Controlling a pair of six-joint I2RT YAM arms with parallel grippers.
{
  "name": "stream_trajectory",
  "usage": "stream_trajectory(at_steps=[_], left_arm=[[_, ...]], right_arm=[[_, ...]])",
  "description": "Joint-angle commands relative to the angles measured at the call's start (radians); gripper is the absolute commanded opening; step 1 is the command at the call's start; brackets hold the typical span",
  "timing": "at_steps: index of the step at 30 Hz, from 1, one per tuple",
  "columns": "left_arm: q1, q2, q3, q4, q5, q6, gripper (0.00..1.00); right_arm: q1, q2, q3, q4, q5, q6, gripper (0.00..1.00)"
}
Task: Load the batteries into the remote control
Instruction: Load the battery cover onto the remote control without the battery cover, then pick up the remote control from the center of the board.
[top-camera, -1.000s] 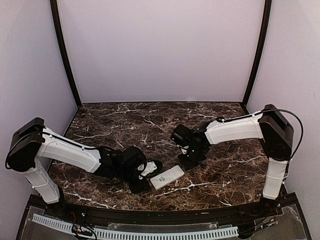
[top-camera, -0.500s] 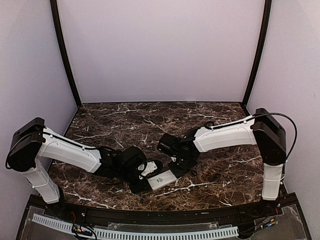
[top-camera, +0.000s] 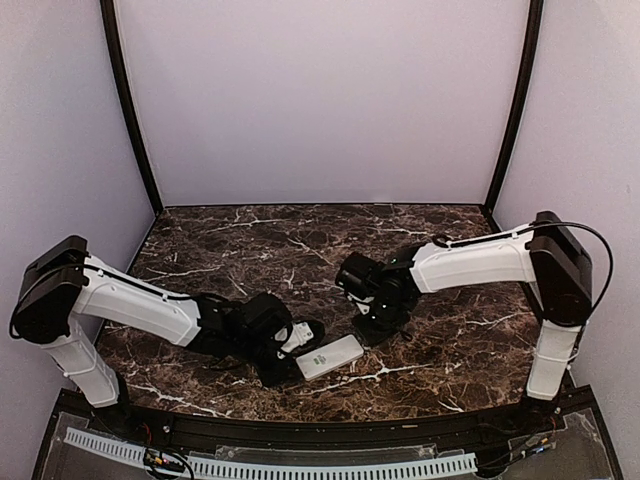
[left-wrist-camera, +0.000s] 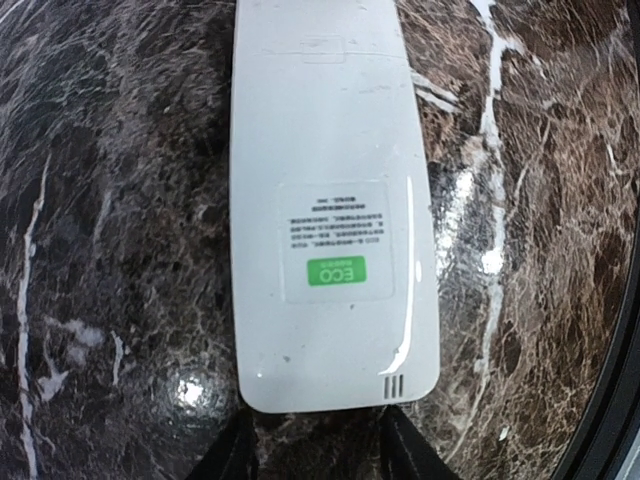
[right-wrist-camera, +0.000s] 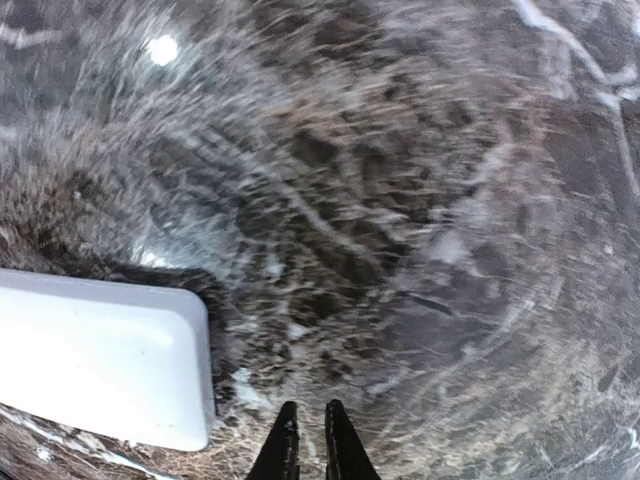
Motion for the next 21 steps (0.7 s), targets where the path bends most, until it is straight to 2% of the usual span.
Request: stream_trajectory(at_steps=[1, 3, 5, 8, 9, 10, 11, 13, 21], left_arm=[[0.005, -0.134, -0.032, 0.01, -0.1, 0.011, 0.46], [0.014, -0.202, -0.035, 0.008, -0.113, 0.015, 0.56], [0.028, -0.272, -0.04, 0.015, -0.109, 0.015, 0.69], [0.053, -0.382, -0.061, 0.051, -0.121, -0.006, 0.84], [0.076, -0.4, -0.064, 0.057, -0.141, -0.03, 0.9], [0.088, -0.436, -0.069, 0.067, -0.152, -0.044, 0.92], [0.115, -0.453, -0.07, 0.068, -0.18, -0.073, 0.97], [0.157, -0.495, -0.071, 0.062, -0.208, -0.113, 0.99], [0.286, -0.568, -0.092, 0.062, -0.237, -0.19, 0.99]], right_arm=[[-0.029, -0.149, -0.01, 0.059, 0.063, -0.246, 0.27], [-0.027, -0.195, -0.023, 0.122, 0.056, -0.391, 0.38], [-0.025, -0.242, -0.04, 0.191, -0.087, -0.553, 0.49], [-0.01, -0.262, -0.054, 0.253, -0.313, -0.769, 0.75], [0.004, -0.253, -0.053, 0.262, -0.355, -0.825, 0.91], [0.021, -0.242, -0.051, 0.269, -0.383, -0.882, 0.98], [0.043, -0.225, -0.049, 0.275, -0.402, -0.93, 0.99], [0.078, -0.19, -0.039, 0.286, -0.421, -1.014, 0.99], [0.116, 0.047, 0.091, 0.22, -0.384, -1.138, 0.99]])
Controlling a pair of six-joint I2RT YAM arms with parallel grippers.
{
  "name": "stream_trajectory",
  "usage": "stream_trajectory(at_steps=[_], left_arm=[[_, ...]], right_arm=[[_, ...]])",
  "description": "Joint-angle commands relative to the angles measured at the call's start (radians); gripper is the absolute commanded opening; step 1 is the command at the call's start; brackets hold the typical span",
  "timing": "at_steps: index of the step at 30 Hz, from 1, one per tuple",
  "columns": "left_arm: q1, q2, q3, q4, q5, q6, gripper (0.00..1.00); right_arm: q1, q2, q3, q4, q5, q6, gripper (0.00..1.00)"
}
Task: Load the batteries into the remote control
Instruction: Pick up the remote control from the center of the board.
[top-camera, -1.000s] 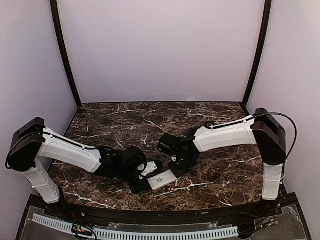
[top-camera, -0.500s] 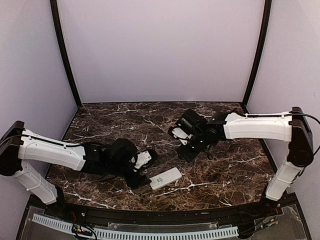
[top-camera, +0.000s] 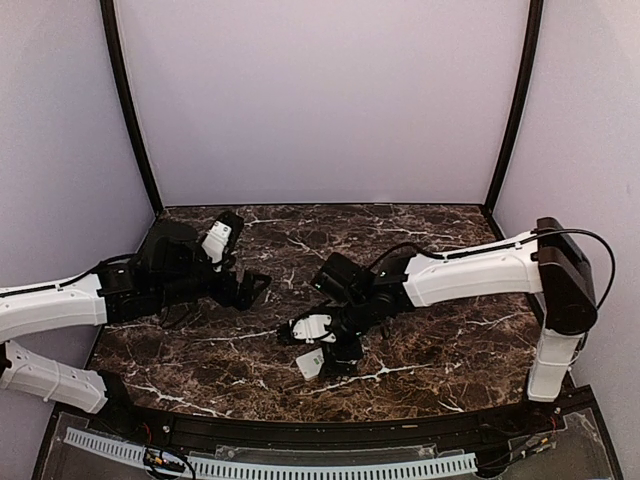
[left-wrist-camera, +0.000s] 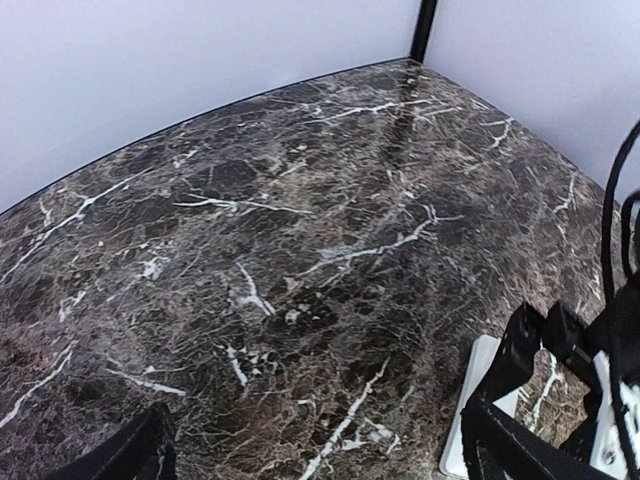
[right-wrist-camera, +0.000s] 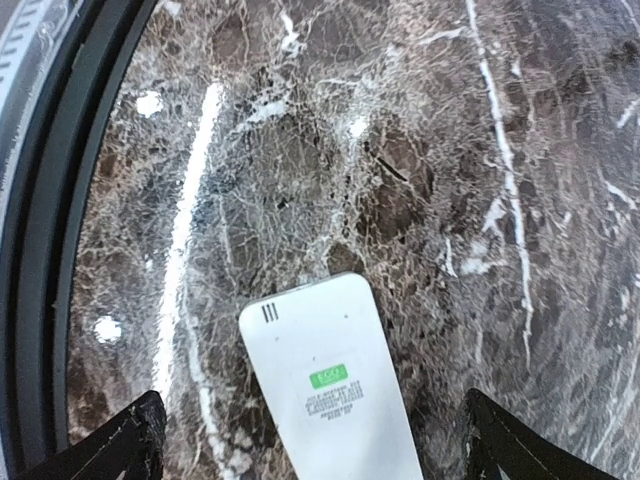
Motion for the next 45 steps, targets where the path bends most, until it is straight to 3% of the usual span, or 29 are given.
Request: stream_trajectory(at_steps=[1, 7, 12, 15, 19, 27, 37, 42, 45], left_arm=[[0.036, -0.016, -0.029, -0.006, -0.024, -0.05, 0.99], [0.039, 0.009, -0.033, -0.014, -0.021, -0.047, 0.99], [0.04, 0.008, -0.042, 0.002, -0.02, -0.033, 0.99], [0.04, 0.006, -0.046, 0.007, -0.017, -0.025, 0.99], [0.04, 0.011, -0.049, 0.012, -0.014, -0.019, 0.99], [0.04, -0.001, -0.069, 0.049, -0.009, -0.016, 0.99], [0.039, -0.013, -0.096, 0.096, 0.013, 0.023, 0.99], [0.039, -0.043, -0.105, 0.173, 0.08, 0.048, 0.98], [0.037, -0.062, -0.117, 0.237, 0.21, 0.075, 0.96]], right_arm=[[0.001, 0.113, 0.081, -0.033, 0.003, -0.124, 0.99], [-0.003, 0.214, 0.152, -0.087, 0.039, -0.135, 0.98], [-0.01, 0.267, 0.198, -0.167, 0.044, -0.134, 0.9], [-0.009, 0.282, 0.207, -0.197, 0.067, -0.134, 0.77], [-0.002, 0.297, 0.21, -0.193, 0.15, -0.113, 0.47], [0.008, 0.247, 0.189, -0.158, 0.181, -0.065, 0.33], [-0.089, -0.029, 0.081, 0.057, -0.072, 0.175, 0.27], [-0.194, -0.183, -0.025, 0.282, -0.256, 0.375, 0.25], [-0.244, -0.261, -0.099, 0.481, -0.407, 0.527, 0.25]])
